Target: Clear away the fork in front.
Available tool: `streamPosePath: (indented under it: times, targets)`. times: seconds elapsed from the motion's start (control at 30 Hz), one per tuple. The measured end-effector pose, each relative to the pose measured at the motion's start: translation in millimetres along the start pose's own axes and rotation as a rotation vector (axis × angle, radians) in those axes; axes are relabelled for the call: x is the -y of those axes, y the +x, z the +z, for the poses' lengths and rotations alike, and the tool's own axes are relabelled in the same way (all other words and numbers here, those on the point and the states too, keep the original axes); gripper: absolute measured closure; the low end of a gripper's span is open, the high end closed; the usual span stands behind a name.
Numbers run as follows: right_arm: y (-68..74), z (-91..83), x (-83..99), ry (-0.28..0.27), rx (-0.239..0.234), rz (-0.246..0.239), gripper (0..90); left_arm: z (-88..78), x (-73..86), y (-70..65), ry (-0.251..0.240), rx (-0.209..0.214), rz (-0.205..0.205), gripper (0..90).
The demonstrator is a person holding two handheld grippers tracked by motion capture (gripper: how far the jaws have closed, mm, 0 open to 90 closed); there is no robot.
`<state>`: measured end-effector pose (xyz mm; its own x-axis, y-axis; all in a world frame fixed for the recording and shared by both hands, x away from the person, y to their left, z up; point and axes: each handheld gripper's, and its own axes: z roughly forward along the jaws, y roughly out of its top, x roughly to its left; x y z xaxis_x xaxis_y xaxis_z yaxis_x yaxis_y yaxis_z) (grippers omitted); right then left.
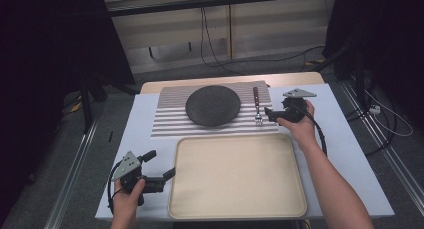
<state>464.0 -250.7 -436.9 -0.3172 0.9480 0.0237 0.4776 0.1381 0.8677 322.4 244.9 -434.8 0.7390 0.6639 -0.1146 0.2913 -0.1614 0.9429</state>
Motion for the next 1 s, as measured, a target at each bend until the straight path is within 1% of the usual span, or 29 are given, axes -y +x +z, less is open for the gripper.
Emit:
streamPosePath:
  times: [0.13,0.17,0.23,0.33,0.37,0.4,0.43,0.5,0.57,0.6,0.63,0.7,0.77,0.8,0.83,0.87,0.9,0.97,1.0]
  targets:
    - [0.6,5.3,-3.8,-0.006,0.000,-0.002,6.3,-0.4,-0.2,0.4,0.000,-0.002,0.004,2.6]
    - [1.0,8.9,-5.9,0.000,0.008,-0.007,6.3,-0.5,-0.1,0.6,0.000,-0.003,0.004,2.6]
    - [1.1,12.0,-6.7,0.000,0.009,-0.013,8.2,-0.9,-0.1,1.1,0.002,-0.006,0.006,2.6]
    - [0.0,16.9,-8.1,0.020,0.008,-0.017,10.0,-0.5,-0.1,0.5,0.003,-0.006,0.005,2.6]
    - [-0.2,18.1,-8.9,0.022,0.008,-0.019,12.3,0.0,0.1,0.3,0.008,-0.004,0.009,2.8]
    - [-0.2,18.1,-8.9,0.022,0.008,-0.019,12.3,0.0,0.1,0.3,0.008,-0.004,0.009,2.9]
    - [-0.2,20.3,-11.2,0.040,-0.001,-0.013,19.8,0.4,0.2,-0.1,0.008,-0.005,0.011,2.9]
    - [0.7,23.1,-13.0,0.070,0.003,-0.038,25.9,0.3,0.2,-0.2,0.008,-0.004,0.012,2.9]
    - [1.6,25.7,-14.5,0.089,0.021,-0.051,27.2,-0.2,0.1,-0.6,0.006,-0.008,0.010,2.9]
    - [1.6,25.7,-14.5,0.089,0.021,-0.051,27.2,-0.4,0.0,-0.6,0.006,-0.008,0.012,2.9]
    - [1.3,27.9,-15.0,0.086,0.017,-0.034,32.7,-0.3,0.2,-0.7,0.005,-0.010,0.012,3.0]
    - [1.4,30.4,-15.4,0.103,0.015,-0.028,33.6,0.3,0.3,-1.0,0.007,-0.007,0.015,3.0]
    - [2.2,33.1,-16.6,0.133,0.008,-0.048,35.6,0.9,0.5,-1.6,0.011,-0.005,0.017,3.1]
    - [2.2,33.1,-16.6,0.133,0.008,-0.048,35.6,1.1,0.5,-1.7,0.011,-0.005,0.018,3.1]
    - [3.9,35.3,-17.9,0.143,0.007,-0.063,39.1,1.2,0.5,-1.9,0.011,-0.005,0.018,3.1]
    - [3.9,35.3,-17.9,0.143,0.007,-0.063,39.1,1.2,0.5,-1.8,0.012,-0.003,0.019,3.1]
    - [5.5,37.6,-18.6,0.142,-0.015,-0.047,41.0,1.4,0.6,-1.7,0.012,-0.004,0.020,3.1]
    - [6.9,39.1,-18.5,0.145,-0.014,-0.047,41.7,1.5,0.6,-1.1,0.016,-0.007,0.023,3.1]
    - [9.6,42.6,-17.7,0.160,-0.027,-0.052,46.4,1.5,0.6,-1.2,0.016,-0.007,0.024,3.1]
